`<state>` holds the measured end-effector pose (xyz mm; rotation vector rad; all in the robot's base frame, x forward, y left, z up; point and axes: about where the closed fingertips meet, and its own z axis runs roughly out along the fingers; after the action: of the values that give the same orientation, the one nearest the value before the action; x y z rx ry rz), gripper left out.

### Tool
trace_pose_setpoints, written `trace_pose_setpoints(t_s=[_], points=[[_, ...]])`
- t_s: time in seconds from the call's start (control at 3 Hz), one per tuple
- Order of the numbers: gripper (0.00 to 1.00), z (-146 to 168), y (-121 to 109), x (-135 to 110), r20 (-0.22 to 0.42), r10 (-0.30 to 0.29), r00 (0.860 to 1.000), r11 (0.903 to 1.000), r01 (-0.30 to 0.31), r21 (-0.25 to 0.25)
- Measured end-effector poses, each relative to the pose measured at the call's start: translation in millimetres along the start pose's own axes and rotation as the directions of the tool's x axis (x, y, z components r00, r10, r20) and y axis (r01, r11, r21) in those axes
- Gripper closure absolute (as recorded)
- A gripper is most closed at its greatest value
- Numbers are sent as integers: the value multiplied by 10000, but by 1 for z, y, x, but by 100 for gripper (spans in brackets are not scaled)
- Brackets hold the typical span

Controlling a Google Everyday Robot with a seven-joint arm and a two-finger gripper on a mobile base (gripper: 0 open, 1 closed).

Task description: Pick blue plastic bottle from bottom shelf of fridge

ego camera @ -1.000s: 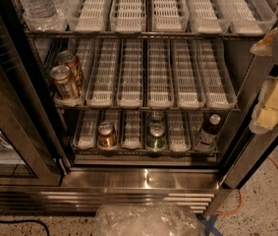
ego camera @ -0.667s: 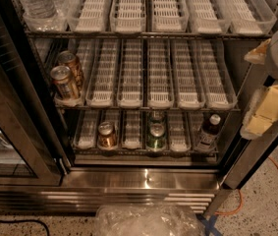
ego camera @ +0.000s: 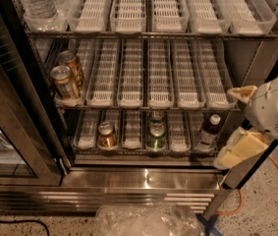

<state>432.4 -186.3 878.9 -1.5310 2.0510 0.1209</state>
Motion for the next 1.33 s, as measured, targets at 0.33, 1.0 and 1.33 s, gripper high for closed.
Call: trace_pose_setpoints(t_s=[0.33,1.0,1.33], points=[[0,28,40,12,1086,1277,9858,9911,-1310,240],[0,36,47,21,1542,2187,9635,9724,-2283,475],[0,44,40,12,2326,2605,9370,9562,-2837,722]])
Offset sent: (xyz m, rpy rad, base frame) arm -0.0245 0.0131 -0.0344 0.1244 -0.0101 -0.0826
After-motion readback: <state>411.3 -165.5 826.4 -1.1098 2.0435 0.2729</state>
